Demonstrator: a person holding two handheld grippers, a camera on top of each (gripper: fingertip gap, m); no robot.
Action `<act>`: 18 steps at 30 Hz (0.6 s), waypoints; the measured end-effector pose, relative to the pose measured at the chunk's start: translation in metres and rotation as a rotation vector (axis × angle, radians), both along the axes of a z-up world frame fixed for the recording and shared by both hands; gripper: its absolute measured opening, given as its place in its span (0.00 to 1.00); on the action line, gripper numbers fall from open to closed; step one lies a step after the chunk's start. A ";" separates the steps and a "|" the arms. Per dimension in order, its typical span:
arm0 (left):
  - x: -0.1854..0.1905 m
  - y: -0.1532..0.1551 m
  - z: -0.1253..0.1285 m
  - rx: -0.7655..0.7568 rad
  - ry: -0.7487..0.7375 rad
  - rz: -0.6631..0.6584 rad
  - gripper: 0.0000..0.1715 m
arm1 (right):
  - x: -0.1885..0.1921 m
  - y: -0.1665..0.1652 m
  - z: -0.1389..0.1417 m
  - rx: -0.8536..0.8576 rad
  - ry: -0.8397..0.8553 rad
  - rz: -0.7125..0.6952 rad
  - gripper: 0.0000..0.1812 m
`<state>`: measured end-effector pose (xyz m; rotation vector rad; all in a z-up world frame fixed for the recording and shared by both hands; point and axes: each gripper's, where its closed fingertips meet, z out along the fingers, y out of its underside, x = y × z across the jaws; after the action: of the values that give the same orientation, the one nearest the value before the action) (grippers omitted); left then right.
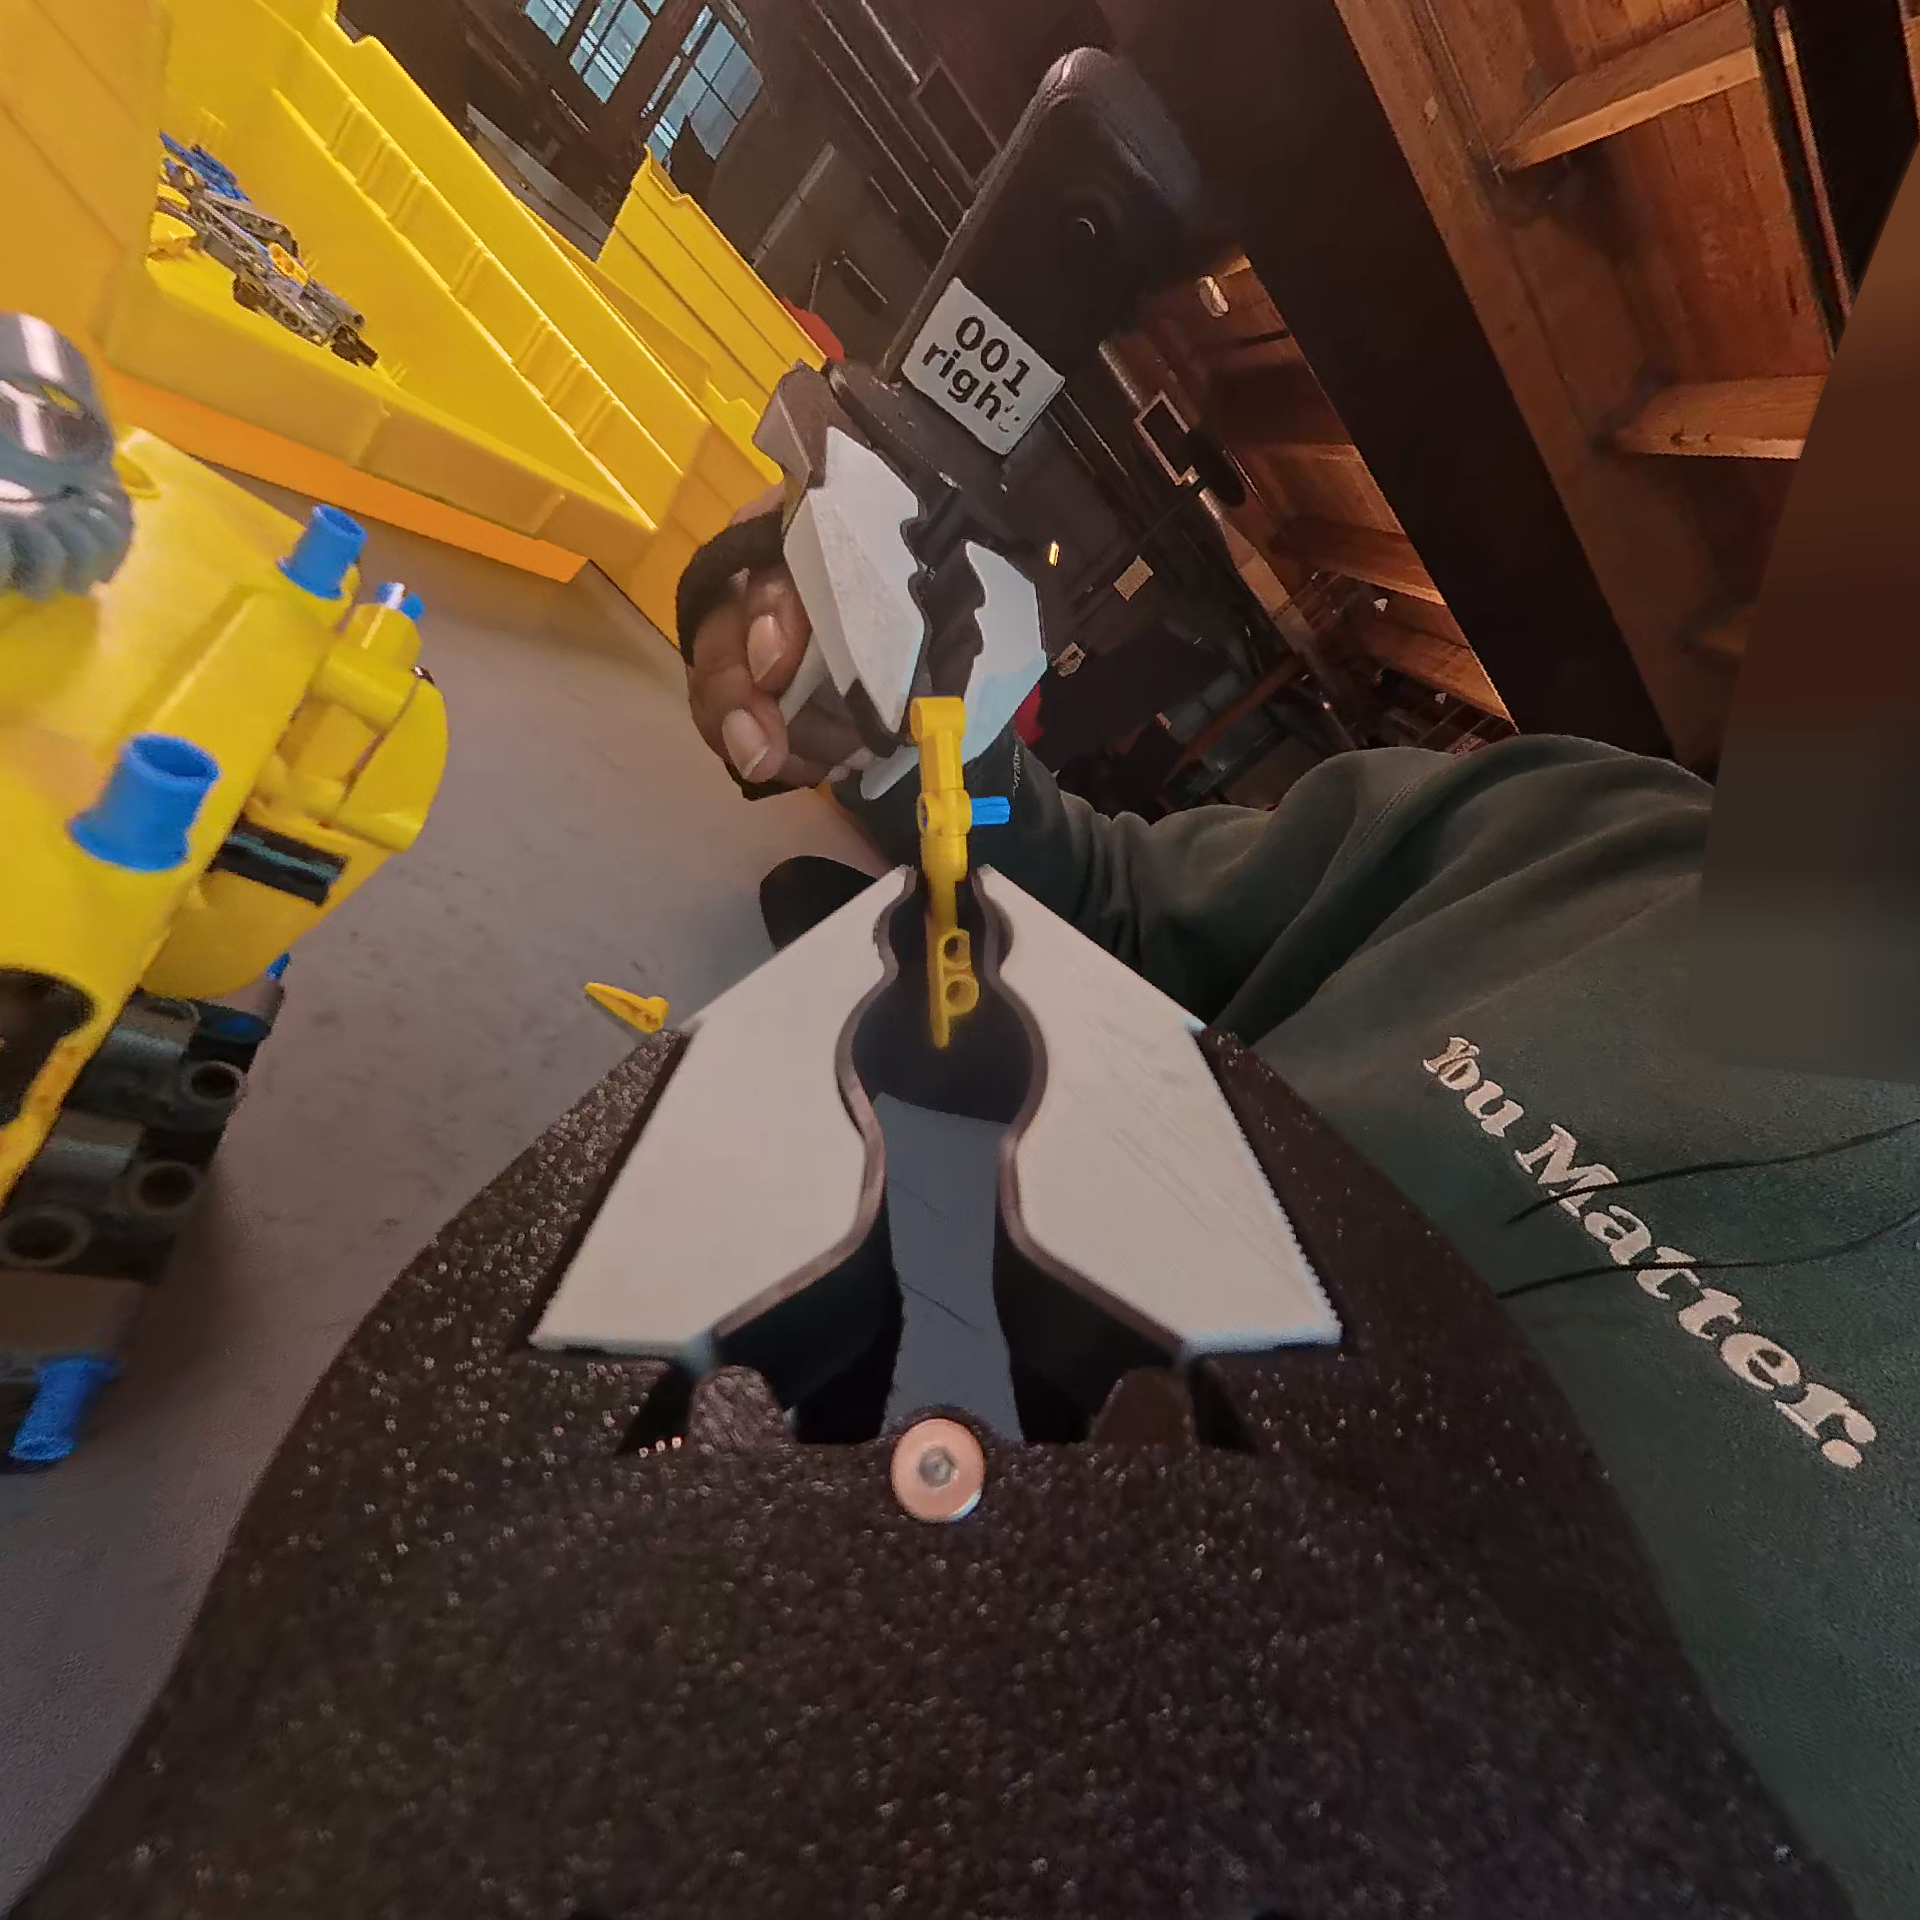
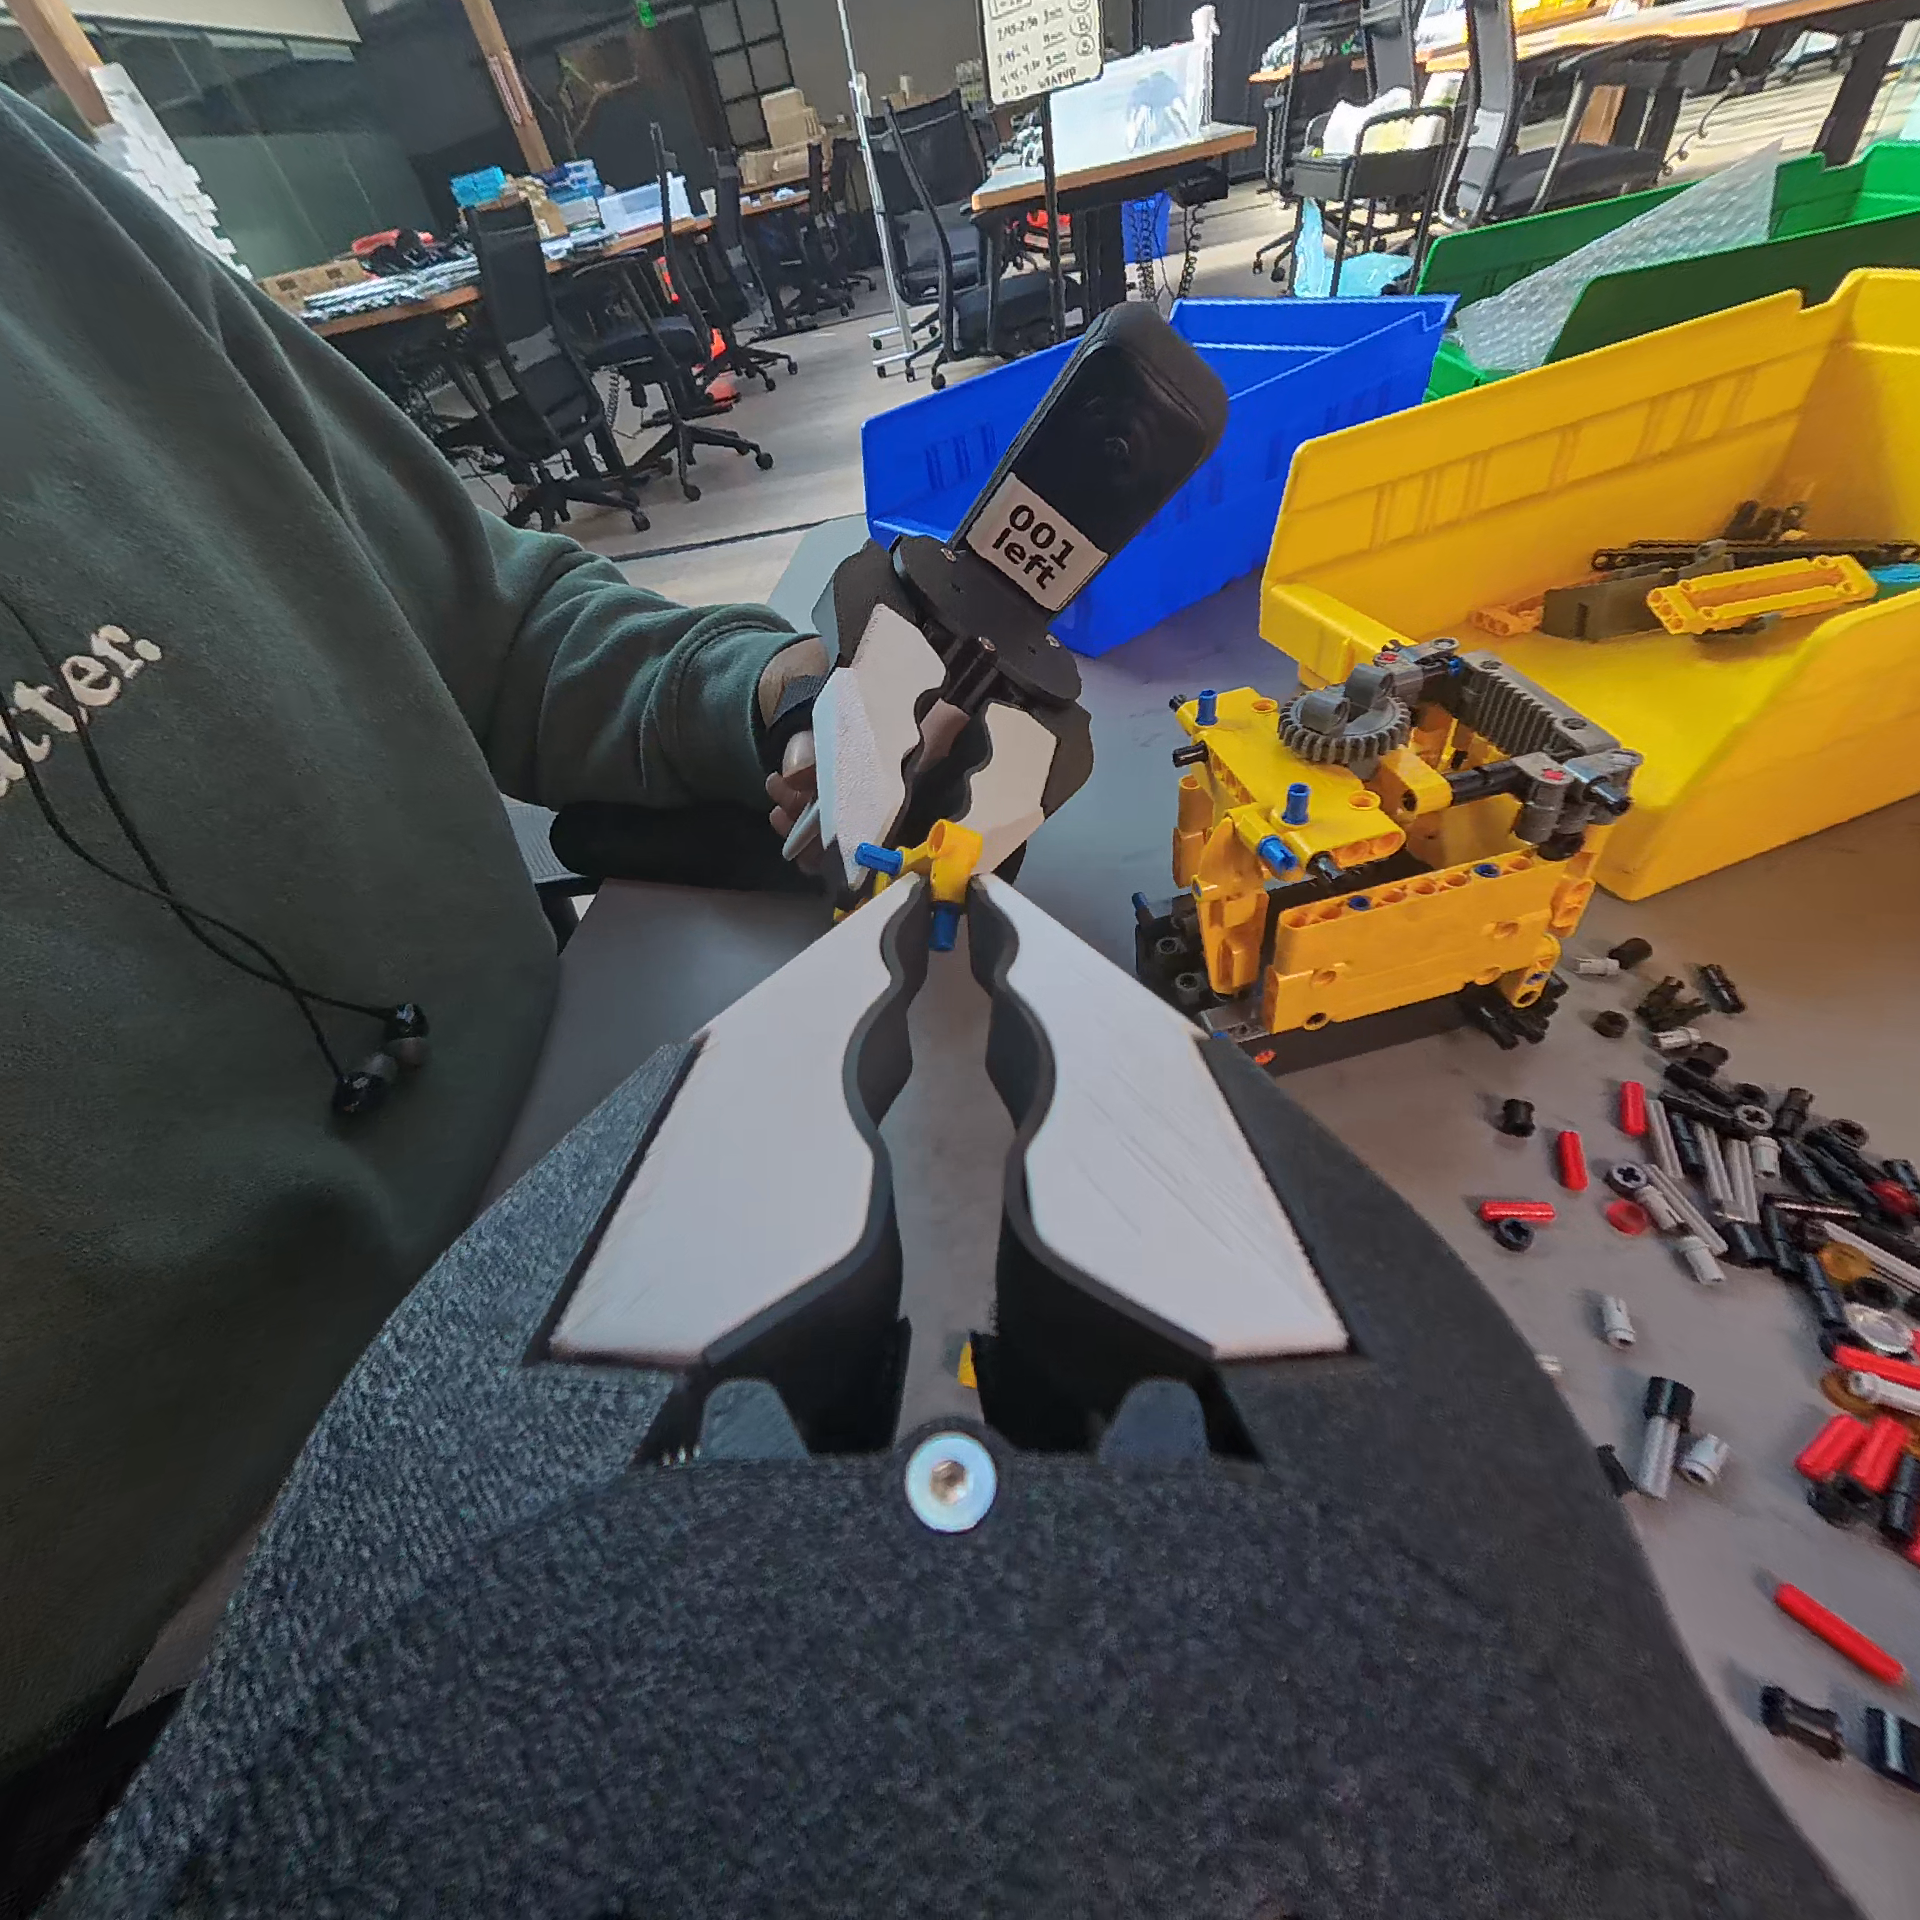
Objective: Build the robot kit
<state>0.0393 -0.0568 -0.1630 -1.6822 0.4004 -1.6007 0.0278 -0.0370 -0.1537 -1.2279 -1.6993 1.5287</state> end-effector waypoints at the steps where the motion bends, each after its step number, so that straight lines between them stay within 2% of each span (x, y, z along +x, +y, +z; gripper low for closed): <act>1: -0.001 0.000 0.001 0.001 -0.003 0.004 0.04 | 0.000 0.002 0.001 -0.006 0.002 -0.007 0.03; 8: -0.003 0.001 0.002 0.003 -0.010 0.010 0.04 | 0.000 0.003 0.005 -0.012 0.039 -0.015 0.04; 13: -0.001 0.000 0.000 0.001 0.000 0.003 0.04 | 0.001 0.002 0.005 0.001 0.033 -0.012 0.10; 18: 0.002 -0.002 -0.003 0.004 0.020 -0.008 0.04 | 0.001 -0.001 0.000 0.015 0.015 -0.003 0.05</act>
<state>0.0416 -0.0585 -0.1664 -1.6970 0.4208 -1.5888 0.0287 -0.0380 -0.1532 -1.2077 -1.6956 1.5169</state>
